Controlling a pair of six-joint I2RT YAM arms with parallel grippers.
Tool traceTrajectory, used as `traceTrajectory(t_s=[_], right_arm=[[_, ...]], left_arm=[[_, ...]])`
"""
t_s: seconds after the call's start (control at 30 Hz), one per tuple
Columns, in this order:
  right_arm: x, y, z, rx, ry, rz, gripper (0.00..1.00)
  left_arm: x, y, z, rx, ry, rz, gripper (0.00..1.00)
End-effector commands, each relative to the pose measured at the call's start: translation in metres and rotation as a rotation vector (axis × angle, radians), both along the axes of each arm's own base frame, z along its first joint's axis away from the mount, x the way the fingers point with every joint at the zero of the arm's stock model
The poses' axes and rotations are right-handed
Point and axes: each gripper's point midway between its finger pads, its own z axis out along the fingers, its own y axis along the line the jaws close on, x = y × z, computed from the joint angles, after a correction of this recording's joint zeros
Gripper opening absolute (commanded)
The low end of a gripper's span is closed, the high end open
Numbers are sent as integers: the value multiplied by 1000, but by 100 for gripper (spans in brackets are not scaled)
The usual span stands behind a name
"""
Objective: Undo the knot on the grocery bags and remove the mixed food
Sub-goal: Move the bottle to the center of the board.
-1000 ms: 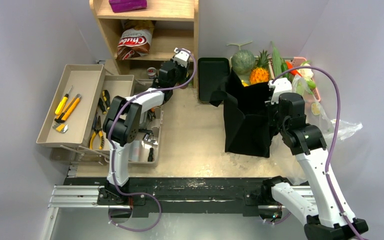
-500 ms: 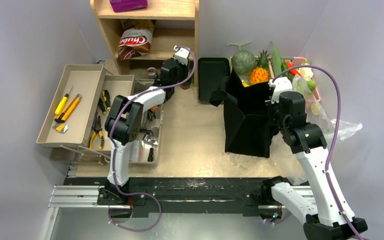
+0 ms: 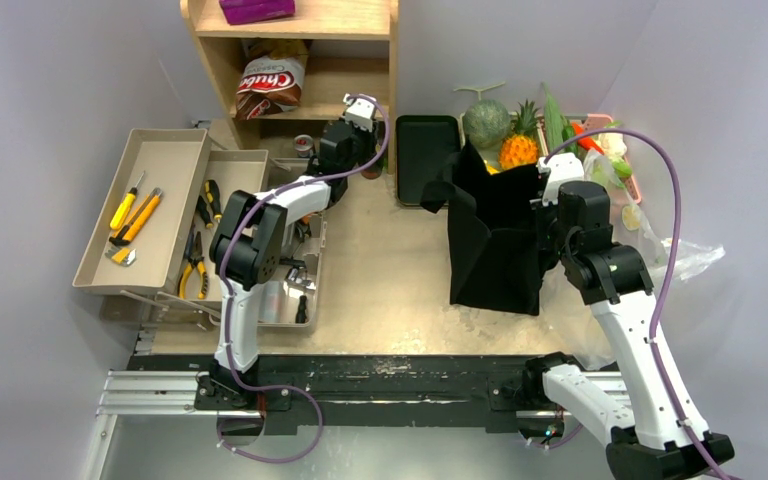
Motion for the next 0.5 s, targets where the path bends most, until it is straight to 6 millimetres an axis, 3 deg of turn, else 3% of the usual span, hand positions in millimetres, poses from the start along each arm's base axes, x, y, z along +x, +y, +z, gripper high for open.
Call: traceTrajectory(t_s=[0.0,0.17,0.47], right_arm=[[2,1,20,8,-46,15,0],[1,1,19,8,-45,14,0],[0,-1,20,8,-46,9,0]], left_arm=[[-2,6,70,-82,-167,10,37],[-4,7,71,-79,-168,7,45],[-11,6,70,-78,-166,1,49]])
